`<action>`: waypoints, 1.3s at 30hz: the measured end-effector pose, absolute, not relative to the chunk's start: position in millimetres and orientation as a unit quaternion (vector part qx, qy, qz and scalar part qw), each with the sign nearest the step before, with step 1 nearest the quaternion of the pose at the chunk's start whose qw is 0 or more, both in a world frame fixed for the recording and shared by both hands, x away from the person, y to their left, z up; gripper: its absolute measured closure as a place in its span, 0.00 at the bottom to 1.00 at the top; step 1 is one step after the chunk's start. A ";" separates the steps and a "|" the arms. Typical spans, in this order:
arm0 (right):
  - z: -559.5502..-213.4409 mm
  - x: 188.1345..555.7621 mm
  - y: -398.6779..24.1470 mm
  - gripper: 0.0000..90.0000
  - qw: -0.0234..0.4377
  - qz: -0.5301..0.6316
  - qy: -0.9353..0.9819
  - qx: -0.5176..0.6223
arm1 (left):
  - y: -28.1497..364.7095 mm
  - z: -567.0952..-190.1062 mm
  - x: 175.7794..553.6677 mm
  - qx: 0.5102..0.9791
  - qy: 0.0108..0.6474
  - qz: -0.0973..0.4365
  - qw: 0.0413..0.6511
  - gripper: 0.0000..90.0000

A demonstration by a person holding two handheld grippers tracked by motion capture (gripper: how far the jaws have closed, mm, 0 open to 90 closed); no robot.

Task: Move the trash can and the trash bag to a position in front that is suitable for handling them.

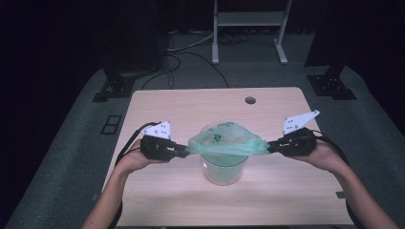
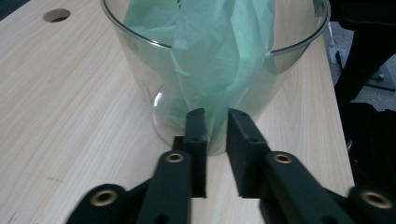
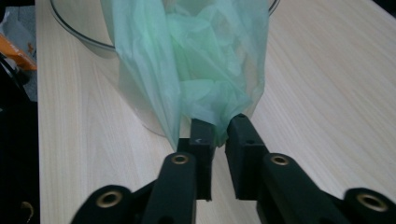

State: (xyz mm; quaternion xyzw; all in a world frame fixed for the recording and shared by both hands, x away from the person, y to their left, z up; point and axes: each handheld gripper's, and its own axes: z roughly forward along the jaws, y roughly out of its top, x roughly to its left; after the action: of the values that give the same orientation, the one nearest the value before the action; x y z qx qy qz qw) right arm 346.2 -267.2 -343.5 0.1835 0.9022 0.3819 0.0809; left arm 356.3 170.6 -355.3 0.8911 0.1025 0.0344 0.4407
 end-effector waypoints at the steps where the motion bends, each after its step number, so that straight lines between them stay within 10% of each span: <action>1: -340.9 345.6 -268.2 0.87 0.083 0.383 0.901 0.185 | 171.8 -353.1 355.6 0.891 0.103 0.035 0.442 0.79; 23: -311.7 346.1 -235.1 0.69 0.117 0.392 0.901 0.146 | 151.3 -316.0 365.8 0.892 0.106 0.055 0.436 0.55; 33: -322.3 347.0 -225.4 0.83 0.101 0.391 0.904 0.140 | 133.8 -329.2 370.4 0.895 0.081 0.040 0.437 0.84; 39: -326.2 344.5 -228.3 0.90 0.090 0.395 0.905 0.134 | 134.9 -331.5 367.0 0.894 0.073 0.024 0.441 0.84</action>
State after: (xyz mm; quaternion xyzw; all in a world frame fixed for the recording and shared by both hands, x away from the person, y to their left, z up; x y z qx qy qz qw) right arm 344.5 -228.3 -326.2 0.1336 0.9045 0.3948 0.0903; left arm 367.0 134.9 -331.5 0.8940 0.0733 0.0245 0.4413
